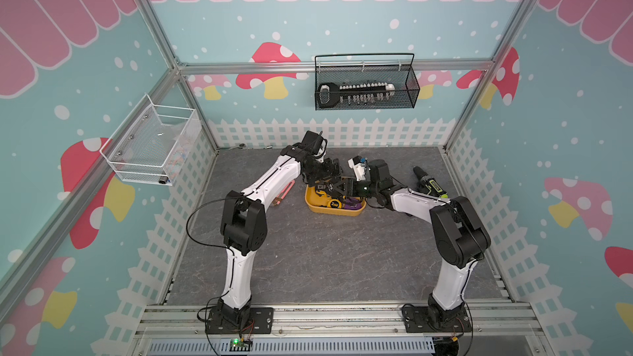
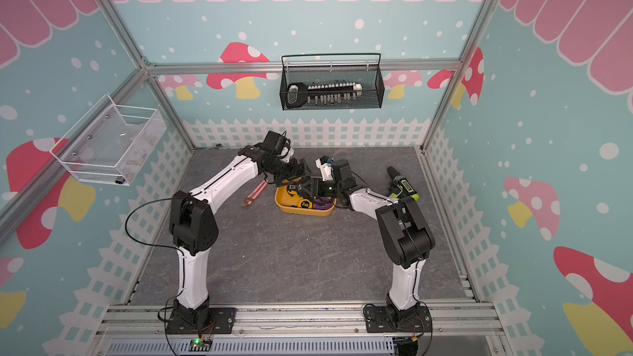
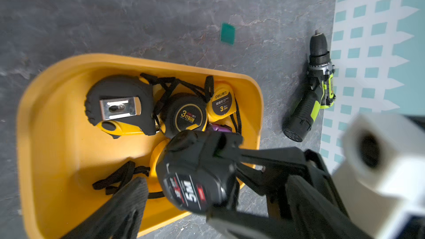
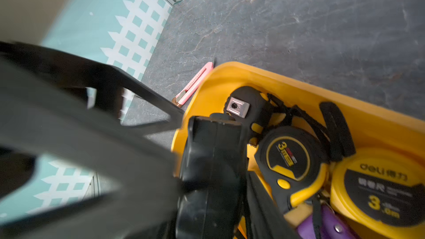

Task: Take the tape measure out of the storage box
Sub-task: Pick up the tape measure from the storage box.

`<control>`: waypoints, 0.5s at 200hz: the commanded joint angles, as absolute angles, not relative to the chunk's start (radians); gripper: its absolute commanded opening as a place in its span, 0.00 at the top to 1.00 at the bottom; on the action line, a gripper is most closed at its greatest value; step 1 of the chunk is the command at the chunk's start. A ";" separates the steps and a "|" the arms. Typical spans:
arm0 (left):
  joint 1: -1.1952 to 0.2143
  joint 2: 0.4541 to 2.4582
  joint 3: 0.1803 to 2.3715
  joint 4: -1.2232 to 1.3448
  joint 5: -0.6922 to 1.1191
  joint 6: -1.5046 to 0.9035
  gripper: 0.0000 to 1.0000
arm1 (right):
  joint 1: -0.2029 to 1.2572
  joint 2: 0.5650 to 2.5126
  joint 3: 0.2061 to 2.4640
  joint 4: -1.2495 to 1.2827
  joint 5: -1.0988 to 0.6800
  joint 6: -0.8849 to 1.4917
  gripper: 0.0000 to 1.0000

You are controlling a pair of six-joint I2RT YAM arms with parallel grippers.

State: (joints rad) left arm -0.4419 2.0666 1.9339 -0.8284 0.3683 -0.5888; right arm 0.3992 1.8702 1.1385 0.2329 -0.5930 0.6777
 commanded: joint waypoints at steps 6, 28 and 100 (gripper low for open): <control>-0.443 2.004 1.995 -0.812 0.263 -0.464 0.01 | 0.312 1.805 1.059 0.374 -0.677 0.819 0.81; -0.453 2.045 2.038 -0.887 0.192 -0.379 0.01 | 0.227 1.753 1.033 0.394 -0.719 0.877 0.81; -0.551 2.213 2.147 -1.108 -0.060 -0.164 0.01 | -0.020 1.832 1.089 0.312 -0.814 0.888 0.78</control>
State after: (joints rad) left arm -0.5251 2.1803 2.1139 -1.0031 0.0456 -0.2604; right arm -0.0017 1.7679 1.0409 0.3050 -0.7399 0.8810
